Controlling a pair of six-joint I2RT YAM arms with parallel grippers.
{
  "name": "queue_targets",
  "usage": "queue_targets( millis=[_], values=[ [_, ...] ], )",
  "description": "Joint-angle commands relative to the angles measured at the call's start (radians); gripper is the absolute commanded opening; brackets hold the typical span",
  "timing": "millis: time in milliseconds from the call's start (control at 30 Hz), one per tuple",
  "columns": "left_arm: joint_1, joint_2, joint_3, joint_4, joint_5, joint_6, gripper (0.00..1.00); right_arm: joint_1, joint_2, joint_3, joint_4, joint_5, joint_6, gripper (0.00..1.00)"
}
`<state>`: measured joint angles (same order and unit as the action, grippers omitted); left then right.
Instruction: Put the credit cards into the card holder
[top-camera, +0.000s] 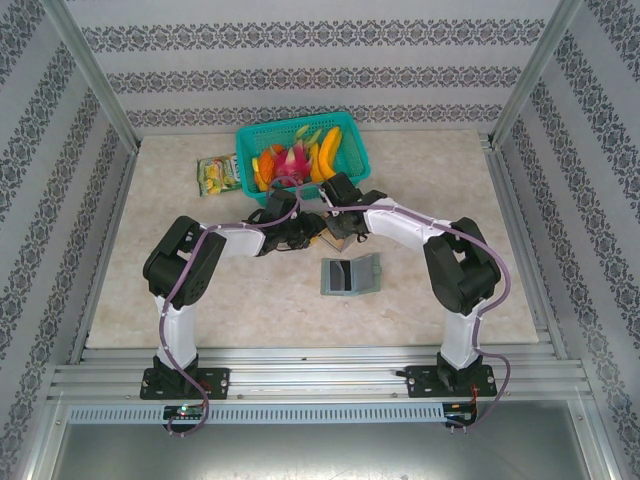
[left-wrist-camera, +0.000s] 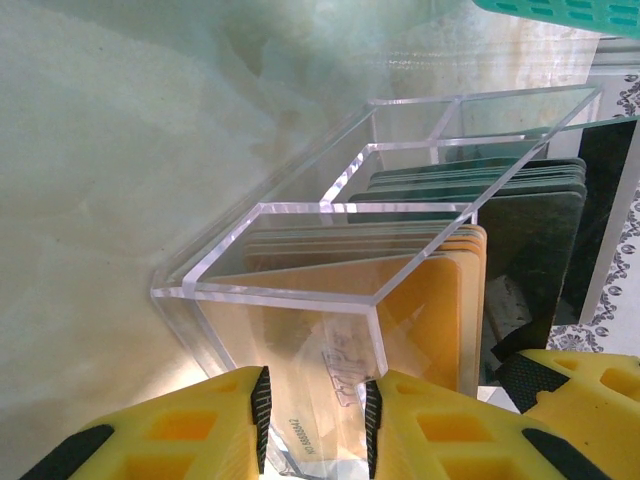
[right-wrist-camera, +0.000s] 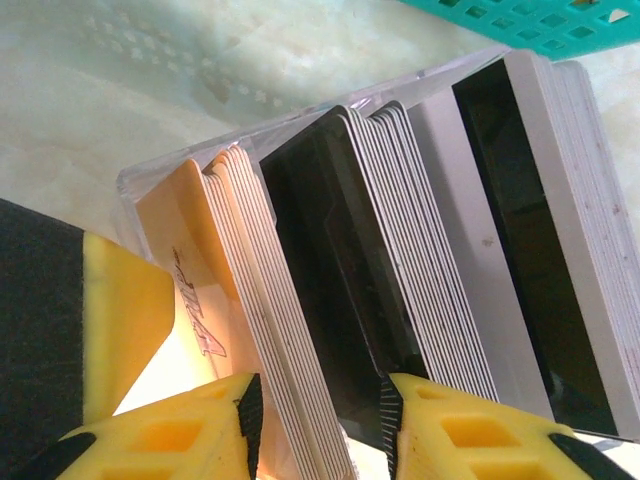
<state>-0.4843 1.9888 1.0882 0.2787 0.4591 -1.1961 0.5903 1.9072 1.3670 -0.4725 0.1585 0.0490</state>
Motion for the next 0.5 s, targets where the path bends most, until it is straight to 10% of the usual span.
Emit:
queue_targets(
  millis=[0, 467],
  values=[
    [0.010, -0.001, -0.026, -0.043, -0.038, -0.011, 0.33, -0.001, -0.043, -0.019, 0.002, -0.071, 0.010, 0.39],
    [0.009, -0.011, -0.038, -0.040, -0.045, -0.012, 0.32, 0.011, 0.026, -0.010, -0.012, -0.012, -0.039, 0.43]
  ],
)
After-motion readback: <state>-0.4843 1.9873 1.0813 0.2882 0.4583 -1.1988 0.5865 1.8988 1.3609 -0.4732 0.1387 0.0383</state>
